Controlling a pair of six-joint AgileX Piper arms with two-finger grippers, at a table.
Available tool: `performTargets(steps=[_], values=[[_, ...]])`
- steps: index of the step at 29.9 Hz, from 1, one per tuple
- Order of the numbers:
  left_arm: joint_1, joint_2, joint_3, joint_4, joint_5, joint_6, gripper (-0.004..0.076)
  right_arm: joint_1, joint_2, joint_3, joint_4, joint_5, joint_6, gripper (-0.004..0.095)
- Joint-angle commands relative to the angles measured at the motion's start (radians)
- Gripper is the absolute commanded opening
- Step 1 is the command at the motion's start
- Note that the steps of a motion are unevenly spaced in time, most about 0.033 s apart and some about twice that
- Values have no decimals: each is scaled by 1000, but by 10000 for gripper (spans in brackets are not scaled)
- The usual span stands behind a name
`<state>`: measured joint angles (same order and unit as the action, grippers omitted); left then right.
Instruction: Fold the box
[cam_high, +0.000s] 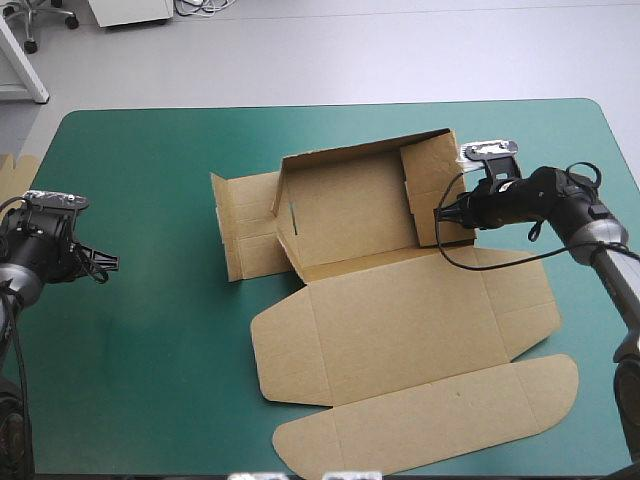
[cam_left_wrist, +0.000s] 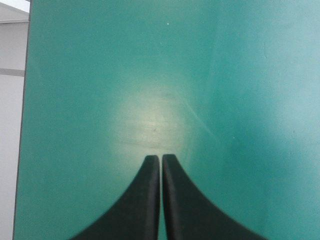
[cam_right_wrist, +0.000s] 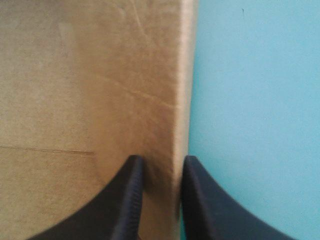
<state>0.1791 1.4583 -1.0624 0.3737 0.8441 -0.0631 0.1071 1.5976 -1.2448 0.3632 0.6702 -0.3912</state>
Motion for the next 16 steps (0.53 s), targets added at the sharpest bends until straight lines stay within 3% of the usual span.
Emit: performTargets(steps=[1,9,16], values=[[0,-31,-31,12,-30,-4,6,-5,-32,-59,20,-15,2,-15],[0,-31,-31,7,-34,-4,6,-5,-32,-135,-52,28,152,-3],[0,-31,-31,-22,-40,11,6,-5,42,-330,-186,318,299,-3]])
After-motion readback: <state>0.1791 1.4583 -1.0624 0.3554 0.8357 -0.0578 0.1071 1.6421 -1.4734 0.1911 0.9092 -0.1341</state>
